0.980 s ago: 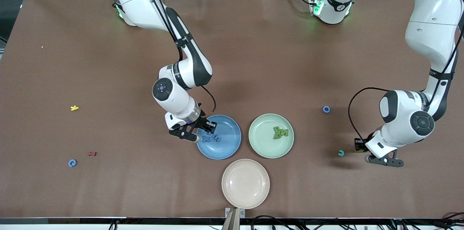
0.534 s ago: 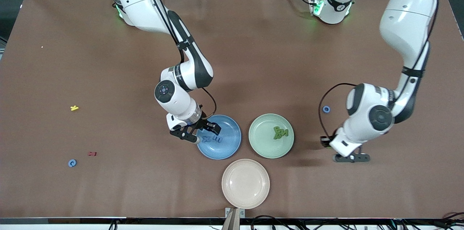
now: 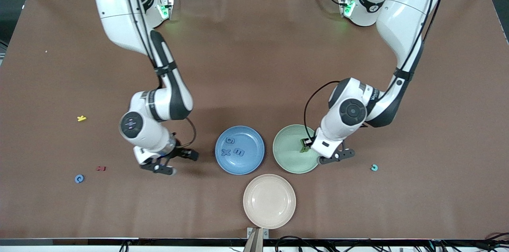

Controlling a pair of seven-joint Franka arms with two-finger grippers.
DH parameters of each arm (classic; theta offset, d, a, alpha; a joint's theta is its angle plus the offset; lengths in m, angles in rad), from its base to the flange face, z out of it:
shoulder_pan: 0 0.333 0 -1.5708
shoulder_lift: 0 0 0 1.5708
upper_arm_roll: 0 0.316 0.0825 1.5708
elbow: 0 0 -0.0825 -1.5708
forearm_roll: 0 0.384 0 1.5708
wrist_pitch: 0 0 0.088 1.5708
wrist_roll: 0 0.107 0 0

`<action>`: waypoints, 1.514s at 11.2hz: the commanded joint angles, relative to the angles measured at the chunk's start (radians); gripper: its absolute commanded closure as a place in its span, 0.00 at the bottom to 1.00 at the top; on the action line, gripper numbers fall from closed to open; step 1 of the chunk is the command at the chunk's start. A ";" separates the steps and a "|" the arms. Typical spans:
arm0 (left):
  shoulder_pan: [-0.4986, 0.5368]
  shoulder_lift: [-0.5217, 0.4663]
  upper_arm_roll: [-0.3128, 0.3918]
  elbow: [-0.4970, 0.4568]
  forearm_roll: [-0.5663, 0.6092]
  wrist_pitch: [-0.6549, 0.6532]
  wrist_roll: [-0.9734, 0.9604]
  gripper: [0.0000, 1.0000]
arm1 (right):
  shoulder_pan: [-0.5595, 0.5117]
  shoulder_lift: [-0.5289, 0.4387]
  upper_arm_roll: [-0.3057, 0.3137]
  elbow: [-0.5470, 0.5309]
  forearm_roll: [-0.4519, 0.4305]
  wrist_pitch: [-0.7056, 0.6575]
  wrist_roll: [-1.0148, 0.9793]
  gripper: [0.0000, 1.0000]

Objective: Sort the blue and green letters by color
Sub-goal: 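Drop the g on the blue plate while the left gripper drops u on green, then grasp the blue c with the right gripper while the left gripper withdraws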

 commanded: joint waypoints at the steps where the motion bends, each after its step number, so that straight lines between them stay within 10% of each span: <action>1: -0.023 -0.022 0.017 -0.011 -0.005 -0.012 -0.048 0.01 | -0.113 -0.002 -0.022 0.009 -0.067 -0.025 -0.265 0.00; 6: 0.045 -0.042 0.017 -0.025 0.011 -0.040 0.128 0.00 | -0.351 0.017 -0.024 0.012 -0.077 -0.014 -0.703 0.00; 17: 0.386 -0.318 0.019 -0.229 0.037 -0.122 0.737 0.00 | -0.616 0.225 0.076 0.342 -0.166 -0.069 -0.814 0.00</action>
